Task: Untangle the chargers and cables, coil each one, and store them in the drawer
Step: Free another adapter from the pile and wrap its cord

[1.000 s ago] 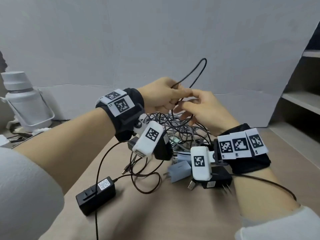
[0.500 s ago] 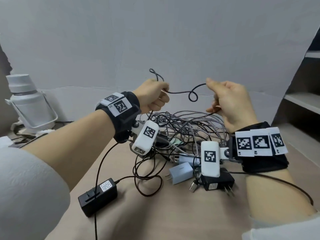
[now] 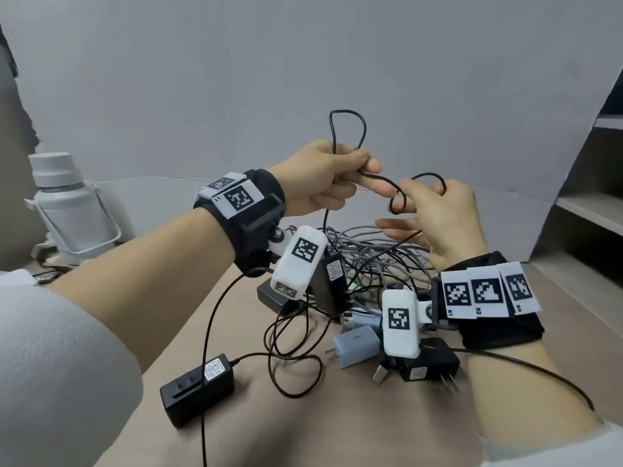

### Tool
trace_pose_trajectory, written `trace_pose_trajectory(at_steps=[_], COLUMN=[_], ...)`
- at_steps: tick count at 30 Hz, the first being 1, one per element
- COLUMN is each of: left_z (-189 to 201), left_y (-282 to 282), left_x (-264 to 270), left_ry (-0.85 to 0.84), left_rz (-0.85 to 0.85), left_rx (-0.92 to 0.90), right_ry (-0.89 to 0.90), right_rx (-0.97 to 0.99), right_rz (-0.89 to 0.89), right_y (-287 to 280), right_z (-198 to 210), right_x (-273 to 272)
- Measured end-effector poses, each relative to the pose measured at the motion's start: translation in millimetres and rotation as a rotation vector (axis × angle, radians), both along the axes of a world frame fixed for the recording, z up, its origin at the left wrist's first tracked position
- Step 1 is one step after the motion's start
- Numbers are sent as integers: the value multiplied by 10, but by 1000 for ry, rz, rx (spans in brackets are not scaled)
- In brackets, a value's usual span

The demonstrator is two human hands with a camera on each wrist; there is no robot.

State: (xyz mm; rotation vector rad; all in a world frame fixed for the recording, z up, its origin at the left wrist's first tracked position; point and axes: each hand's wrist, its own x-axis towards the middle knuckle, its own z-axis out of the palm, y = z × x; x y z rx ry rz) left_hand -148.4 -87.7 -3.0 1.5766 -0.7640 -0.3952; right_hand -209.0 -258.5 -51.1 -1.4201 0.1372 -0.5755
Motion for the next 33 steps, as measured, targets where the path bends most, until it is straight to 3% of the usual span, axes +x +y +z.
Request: trace_pose_trajectory(at_steps=[2,5,9,13,15,21,24,26,30,33], left_z=[14,27,40,30,30,145,298,406,560,681], left_y=[-30,-109,-99,-64,-119,-335,-441,-478,-466,-456], left_x=[-18,22,193,192,115,-15,-45,-67,-110,-213], left_ry=[-51,-128,-65,-36,-102,-170,-118,-109,-189,-234], left_rz=[33,219,414,319,269,283,303,300,270,215], left_rx=[19,43,-29,59,120,64,-50,-93,-24,-29], right_ry=[1,-13,-59,-30,50,218,111,36,15,-45], right_rx=[34,53,-8,-117,-187,-60,163,227,0,-91], right_rz=[2,6,-65,120,101,74,203,176,-15,12], right_y=[-25,-42,-138,-210,-186,-22,-81,-175,-361,-448], right_z=[7,-1,15,25,2,43,358,621,978,1211], right_x=[-8,-2,-12,-15,5,-47,-69,-78,-146,-225])
